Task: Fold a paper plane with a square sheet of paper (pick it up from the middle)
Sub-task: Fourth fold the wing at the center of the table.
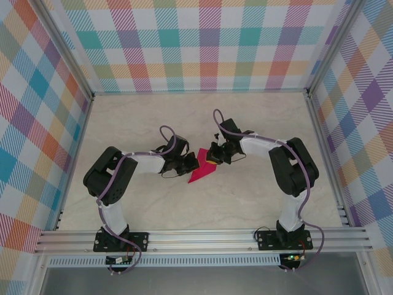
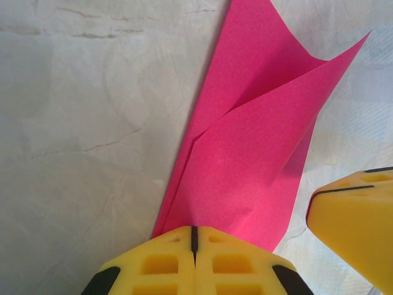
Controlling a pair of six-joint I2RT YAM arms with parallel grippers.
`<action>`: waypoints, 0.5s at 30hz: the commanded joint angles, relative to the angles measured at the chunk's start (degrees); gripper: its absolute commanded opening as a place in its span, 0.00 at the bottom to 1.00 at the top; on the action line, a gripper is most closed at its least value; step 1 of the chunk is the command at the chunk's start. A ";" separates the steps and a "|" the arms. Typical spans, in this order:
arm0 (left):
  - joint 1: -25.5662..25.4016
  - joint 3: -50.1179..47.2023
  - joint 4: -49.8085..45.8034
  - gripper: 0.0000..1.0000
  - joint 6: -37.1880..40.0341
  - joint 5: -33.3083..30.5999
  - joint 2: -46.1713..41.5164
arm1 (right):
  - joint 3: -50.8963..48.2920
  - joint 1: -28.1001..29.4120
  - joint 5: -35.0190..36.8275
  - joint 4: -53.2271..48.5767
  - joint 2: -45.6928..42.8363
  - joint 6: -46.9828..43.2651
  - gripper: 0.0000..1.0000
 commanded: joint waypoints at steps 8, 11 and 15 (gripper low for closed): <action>0.43 -1.46 -6.79 0.00 0.65 -4.60 3.31 | 0.09 1.49 -5.58 4.26 4.24 -1.67 0.05; 0.47 -1.85 -6.53 0.00 0.28 -4.62 3.31 | 0.77 1.73 -6.22 3.73 5.17 -2.24 0.05; 0.43 -1.87 -6.62 0.00 0.27 -4.65 3.34 | 0.68 1.73 -6.47 3.89 5.73 -2.31 0.05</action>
